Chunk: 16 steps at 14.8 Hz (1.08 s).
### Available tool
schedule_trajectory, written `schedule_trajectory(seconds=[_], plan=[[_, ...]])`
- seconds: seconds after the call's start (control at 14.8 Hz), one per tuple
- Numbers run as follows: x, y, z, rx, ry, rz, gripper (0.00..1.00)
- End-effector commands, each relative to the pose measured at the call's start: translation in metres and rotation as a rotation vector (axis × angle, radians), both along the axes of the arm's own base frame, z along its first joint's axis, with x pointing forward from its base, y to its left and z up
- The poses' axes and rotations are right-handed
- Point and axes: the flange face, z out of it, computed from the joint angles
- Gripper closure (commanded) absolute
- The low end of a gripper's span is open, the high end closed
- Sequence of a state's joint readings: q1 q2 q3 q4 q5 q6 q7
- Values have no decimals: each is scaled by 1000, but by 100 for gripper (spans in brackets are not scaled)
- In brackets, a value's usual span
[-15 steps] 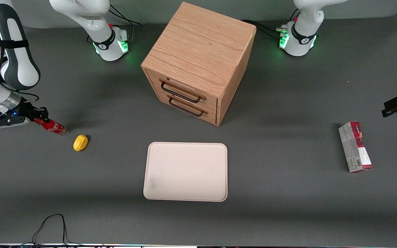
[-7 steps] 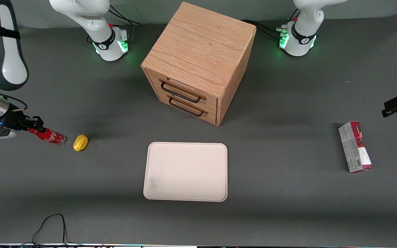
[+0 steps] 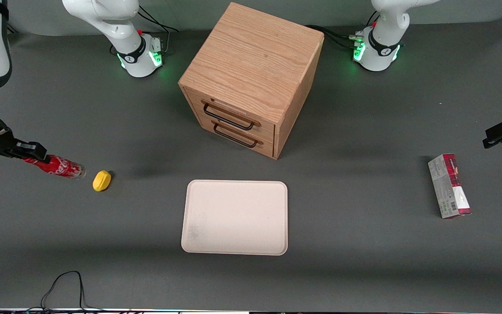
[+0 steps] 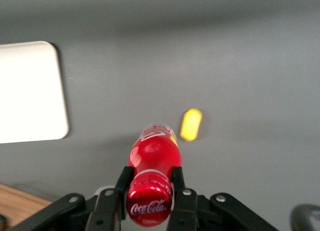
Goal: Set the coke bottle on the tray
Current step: 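Lift the bottle and carry it with the right gripper to the tray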
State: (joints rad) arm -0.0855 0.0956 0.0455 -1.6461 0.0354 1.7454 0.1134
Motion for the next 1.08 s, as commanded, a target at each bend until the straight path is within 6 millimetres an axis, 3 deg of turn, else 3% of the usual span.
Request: schedule_trajectory(seconds=[0.0, 0.34, 0.61, 0.81, 1.02], plan=[[23, 62, 14, 5, 8, -102, 100], [57, 157, -4, 63, 3, -241, 100], [82, 218, -51, 21, -49, -268, 100], [111, 250, -90, -2, -71, -285, 100], [122, 261, -113, 23, -94, -281, 100]])
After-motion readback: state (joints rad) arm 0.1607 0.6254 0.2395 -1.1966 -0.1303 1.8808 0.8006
